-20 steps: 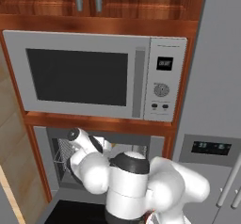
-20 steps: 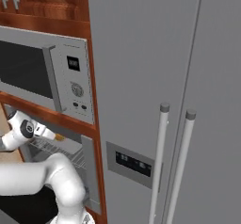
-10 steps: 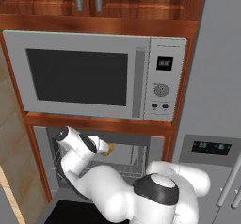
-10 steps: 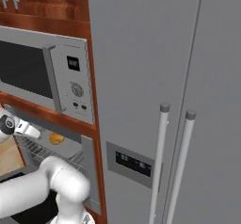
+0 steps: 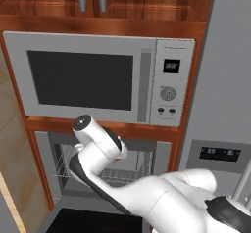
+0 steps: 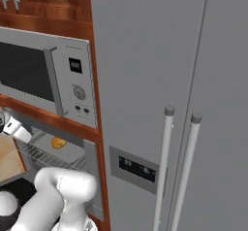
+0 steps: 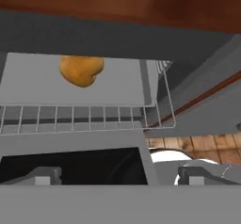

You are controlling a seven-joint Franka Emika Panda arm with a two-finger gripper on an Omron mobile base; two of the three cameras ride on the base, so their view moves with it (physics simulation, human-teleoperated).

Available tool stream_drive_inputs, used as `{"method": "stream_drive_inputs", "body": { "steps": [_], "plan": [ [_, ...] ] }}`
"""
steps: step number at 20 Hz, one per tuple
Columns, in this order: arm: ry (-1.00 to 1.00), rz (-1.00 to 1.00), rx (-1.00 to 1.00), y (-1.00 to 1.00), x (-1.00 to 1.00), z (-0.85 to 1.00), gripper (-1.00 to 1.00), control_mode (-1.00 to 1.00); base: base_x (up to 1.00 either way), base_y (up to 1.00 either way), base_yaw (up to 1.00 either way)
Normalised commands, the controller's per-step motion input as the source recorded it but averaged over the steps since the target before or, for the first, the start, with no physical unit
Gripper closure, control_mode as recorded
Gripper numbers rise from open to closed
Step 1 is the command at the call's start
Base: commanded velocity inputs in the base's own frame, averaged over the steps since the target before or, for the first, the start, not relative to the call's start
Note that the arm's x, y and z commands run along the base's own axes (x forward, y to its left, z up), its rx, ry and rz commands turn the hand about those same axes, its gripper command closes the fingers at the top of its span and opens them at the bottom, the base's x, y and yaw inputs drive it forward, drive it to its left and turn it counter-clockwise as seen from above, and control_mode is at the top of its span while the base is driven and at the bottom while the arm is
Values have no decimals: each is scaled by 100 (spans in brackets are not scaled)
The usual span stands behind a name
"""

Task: Place the potato on the top rack of the oven.

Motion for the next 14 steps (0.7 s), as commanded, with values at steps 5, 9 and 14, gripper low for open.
{"method": "stream_drive_inputs", "body": {
  "steps": [5, 9, 14],
  "plan": [
    [-1, -1, 9, -37, -63, 42, -100, -100, 0, 0, 0],
    [0, -1, 0, -3, -24, 13, -100, -100, 0, 0, 0],
    [0, 1, 0, 42, -17, -20, -100, -100, 0, 0, 0]
  ]
}}
